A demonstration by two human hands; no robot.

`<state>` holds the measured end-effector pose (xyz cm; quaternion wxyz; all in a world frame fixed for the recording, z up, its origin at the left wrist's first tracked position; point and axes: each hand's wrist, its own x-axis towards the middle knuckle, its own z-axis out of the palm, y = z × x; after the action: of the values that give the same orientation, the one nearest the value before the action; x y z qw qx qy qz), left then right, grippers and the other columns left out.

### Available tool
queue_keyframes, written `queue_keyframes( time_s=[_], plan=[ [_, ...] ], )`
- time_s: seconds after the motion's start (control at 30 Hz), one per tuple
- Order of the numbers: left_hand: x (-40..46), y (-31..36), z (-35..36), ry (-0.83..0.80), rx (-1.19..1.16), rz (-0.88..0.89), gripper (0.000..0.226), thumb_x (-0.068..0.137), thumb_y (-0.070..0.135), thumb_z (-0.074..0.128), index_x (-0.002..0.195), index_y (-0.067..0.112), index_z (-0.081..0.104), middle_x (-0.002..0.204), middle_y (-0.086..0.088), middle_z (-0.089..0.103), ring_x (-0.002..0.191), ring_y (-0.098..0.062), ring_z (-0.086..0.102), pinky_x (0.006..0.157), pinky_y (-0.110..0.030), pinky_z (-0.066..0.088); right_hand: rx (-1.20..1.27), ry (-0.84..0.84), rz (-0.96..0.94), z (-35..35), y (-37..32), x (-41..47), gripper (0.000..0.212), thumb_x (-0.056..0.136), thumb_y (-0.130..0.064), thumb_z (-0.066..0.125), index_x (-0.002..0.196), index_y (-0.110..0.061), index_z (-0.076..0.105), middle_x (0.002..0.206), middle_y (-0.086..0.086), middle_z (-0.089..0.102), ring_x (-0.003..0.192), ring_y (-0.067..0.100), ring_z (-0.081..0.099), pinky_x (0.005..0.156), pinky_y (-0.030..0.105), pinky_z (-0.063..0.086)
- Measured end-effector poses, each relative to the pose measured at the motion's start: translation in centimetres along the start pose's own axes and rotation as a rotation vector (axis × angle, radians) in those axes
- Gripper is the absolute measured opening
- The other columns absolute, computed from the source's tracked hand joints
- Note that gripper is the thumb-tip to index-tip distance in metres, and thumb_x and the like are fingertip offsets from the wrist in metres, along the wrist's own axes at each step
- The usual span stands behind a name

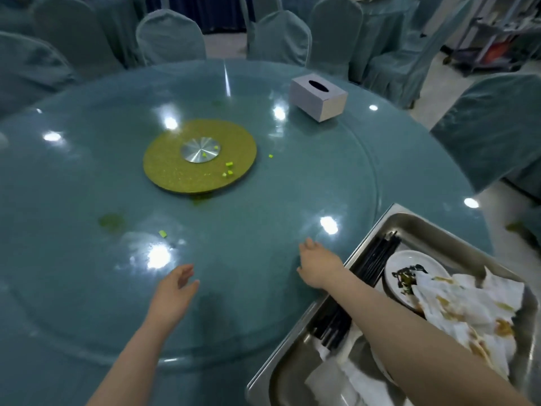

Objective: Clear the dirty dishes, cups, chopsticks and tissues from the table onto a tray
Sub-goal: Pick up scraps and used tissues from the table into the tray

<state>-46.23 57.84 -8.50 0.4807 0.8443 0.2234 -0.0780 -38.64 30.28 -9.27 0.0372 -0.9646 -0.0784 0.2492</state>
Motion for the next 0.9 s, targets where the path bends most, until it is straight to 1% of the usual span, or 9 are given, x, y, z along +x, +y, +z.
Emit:
queue_keyframes(
  time_s=[0.1, 0.2, 0.4, 0.53, 0.67, 0.73, 0.8, 0.83, 0.9],
  plan=[
    [0.6, -0.4, 0.4, -0.002, -0.003, 0.002, 0.041, 0.09, -0.002, 0.055, 0.131, 0.001, 0.049, 0.133, -0.015, 0.054, 0.123, -0.026, 0.051, 0.103, -0.034, 0.037, -0.011, -0.037, 0.048, 0.2, -0.5, 0.5, 0.059, 0.091, -0.019, 0.044, 0.143, 0.0, 0.025, 0.155, 0.015, 0.016, 0.137, 0.031, 0.029, 0.101, 0.043, 0.039],
    [1.1, -0.6, 0.8, 0.01, 0.001, 0.015, 0.04, 0.089, -0.002, 0.056, 0.129, 0.0, 0.051, 0.131, -0.016, 0.056, 0.122, -0.026, 0.052, 0.102, -0.033, 0.037, -0.034, -0.06, 0.056, 0.1, -1.0, 0.7, 0.064, 0.087, -0.018, 0.045, 0.144, 0.001, 0.024, 0.156, 0.016, 0.017, 0.132, 0.033, 0.037, 0.095, 0.042, 0.043],
    [1.6, -0.9, 0.9, -0.018, -0.007, 0.031, 0.039, 0.09, 0.0, 0.056, 0.129, 0.003, 0.052, 0.131, -0.013, 0.057, 0.123, -0.023, 0.052, 0.104, -0.035, 0.037, -0.097, -0.081, 0.044, 1.0, -3.4, -0.1, 0.072, 0.089, -0.02, 0.045, 0.148, 0.004, 0.013, 0.158, 0.021, 0.008, 0.136, 0.034, 0.032, 0.1, 0.043, 0.041],
    [1.5, -1.4, 0.4, 0.006, -0.005, 0.037, 0.038, 0.09, 0.001, 0.057, 0.128, 0.005, 0.053, 0.13, -0.01, 0.058, 0.121, -0.022, 0.053, 0.103, -0.033, 0.037, -0.146, -0.074, -0.004, 1.3, -5.9, -1.0, 0.065, 0.088, -0.02, 0.048, 0.145, 0.004, 0.026, 0.155, 0.023, 0.018, 0.13, 0.037, 0.04, 0.095, 0.042, 0.043],
    [1.0, -2.3, -0.1, 0.026, 0.023, 0.036, 0.038, 0.09, 0.004, 0.058, 0.127, 0.009, 0.055, 0.128, -0.006, 0.06, 0.119, -0.02, 0.054, 0.102, -0.034, 0.038, -0.167, -0.037, -0.112, 1.8, -8.5, -2.1, 0.048, 0.085, -0.02, 0.052, 0.129, -0.001, 0.049, 0.144, 0.02, 0.041, 0.127, 0.034, 0.047, 0.088, 0.039, 0.046],
    [0.9, -2.8, -0.2, 0.028, 0.042, 0.03, 0.038, 0.089, 0.004, 0.059, 0.127, 0.009, 0.056, 0.128, -0.006, 0.06, 0.12, -0.02, 0.054, 0.103, -0.035, 0.038, -0.14, -0.031, -0.164, 2.2, -9.5, -2.5, 0.041, 0.083, -0.018, 0.053, 0.121, -0.004, 0.053, 0.138, 0.018, 0.047, 0.122, 0.033, 0.052, 0.084, 0.038, 0.047],
    [0.8, -3.2, -0.2, 0.026, 0.06, 0.023, 0.039, 0.089, 0.004, 0.059, 0.127, 0.01, 0.055, 0.128, -0.005, 0.06, 0.121, -0.02, 0.053, 0.104, -0.035, 0.038, -0.096, -0.047, -0.227, 2.6, -9.7, -2.6, 0.041, 0.082, -0.016, 0.051, 0.122, -0.008, 0.054, 0.139, 0.014, 0.046, 0.116, 0.035, 0.055, 0.081, 0.038, 0.047],
    [0.7, -3.4, -0.3, 0.028, 0.072, 0.022, 0.039, 0.089, 0.005, 0.058, 0.128, 0.011, 0.055, 0.129, -0.004, 0.06, 0.121, -0.019, 0.053, 0.104, -0.035, 0.037, -0.056, -0.069, -0.258, 2.7, -9.6, -2.6, 0.044, 0.082, -0.015, 0.049, 0.126, -0.011, 0.053, 0.139, 0.01, 0.047, 0.117, 0.036, 0.054, 0.083, 0.038, 0.047],
    [0.6, -3.6, -0.3, 0.036, 0.098, 0.025, 0.04, 0.089, 0.006, 0.059, 0.128, 0.013, 0.055, 0.129, -0.002, 0.06, 0.122, -0.02, 0.052, 0.103, -0.034, 0.036, 0.089, -0.133, -0.293, 2.7, -9.0, -2.6, 0.05, 0.087, -0.018, 0.047, 0.137, -0.021, 0.047, 0.144, 0.003, 0.046, 0.126, 0.032, 0.047, 0.098, 0.039, 0.044]
  ],
)
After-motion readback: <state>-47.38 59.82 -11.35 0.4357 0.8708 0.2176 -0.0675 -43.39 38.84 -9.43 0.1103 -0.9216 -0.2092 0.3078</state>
